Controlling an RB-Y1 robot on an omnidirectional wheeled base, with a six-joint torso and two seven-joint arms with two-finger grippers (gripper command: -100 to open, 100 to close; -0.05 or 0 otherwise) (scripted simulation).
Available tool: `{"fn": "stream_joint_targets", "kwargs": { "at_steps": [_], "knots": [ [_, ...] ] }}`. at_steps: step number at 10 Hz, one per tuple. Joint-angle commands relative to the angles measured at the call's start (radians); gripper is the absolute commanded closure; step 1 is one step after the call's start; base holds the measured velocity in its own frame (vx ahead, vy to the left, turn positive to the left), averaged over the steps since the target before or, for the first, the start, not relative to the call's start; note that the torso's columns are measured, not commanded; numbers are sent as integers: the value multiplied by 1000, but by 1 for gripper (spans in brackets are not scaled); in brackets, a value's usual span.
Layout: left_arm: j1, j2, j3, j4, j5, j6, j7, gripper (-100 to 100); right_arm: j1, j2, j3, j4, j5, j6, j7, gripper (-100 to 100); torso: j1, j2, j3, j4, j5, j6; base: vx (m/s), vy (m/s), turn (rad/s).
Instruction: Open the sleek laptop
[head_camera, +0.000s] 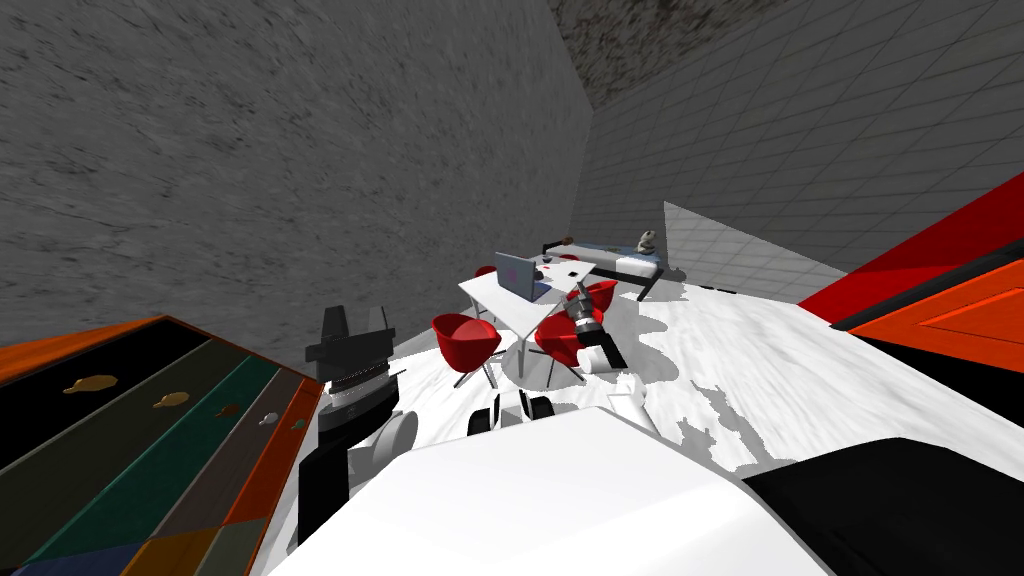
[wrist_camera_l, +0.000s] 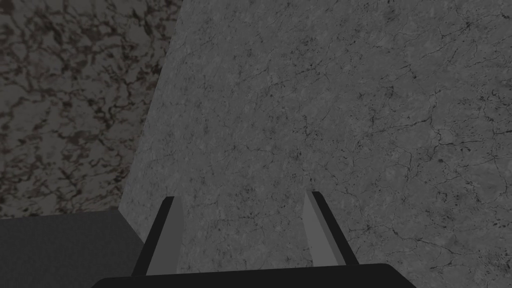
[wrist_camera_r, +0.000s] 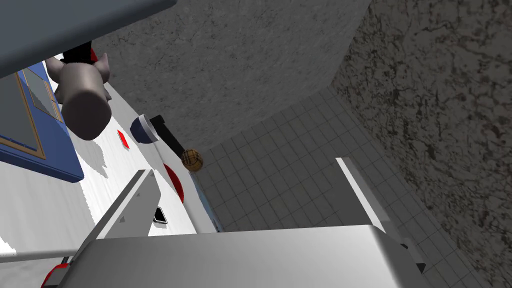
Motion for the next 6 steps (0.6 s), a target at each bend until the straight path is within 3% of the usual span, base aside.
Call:
{"fn": "stream_joint_targets", "kwargs": {
  "at_steps": [1,2,3,4,5,6],
  "knots": [
    [0,0,0,0,0,0,0,0,-37,-4,-8,35,-52,67,-51,-100,0,0,0,0,0,0,-14,-3,-12],
    [0,0,0,0,0,0,0,0,-72,-7,-16,68,-95,99,-95,-100,0,0,0,0,0,0,-14,-3,-19],
    [0,0,0,0,0,0,0,0,-72,-7,-16,68,-97,121,-95,-100,0,0,0,0,0,0,-11,-1,-12],
    [0,0,0,0,0,0,0,0,-109,-8,-25,102,-142,150,-139,-100,0,0,0,0,0,0,-15,-3,-30],
    [0,0,0,0,0,0,0,0,-109,-8,-25,102,-143,176,-139,-100,0,0,0,0,0,0,-11,-2,-6],
    [0,0,0,0,0,0,0,0,-145,-10,-34,136,-183,207,-179,-100,0,0,0,0,0,0,-14,-2,-24]
  ]
}}
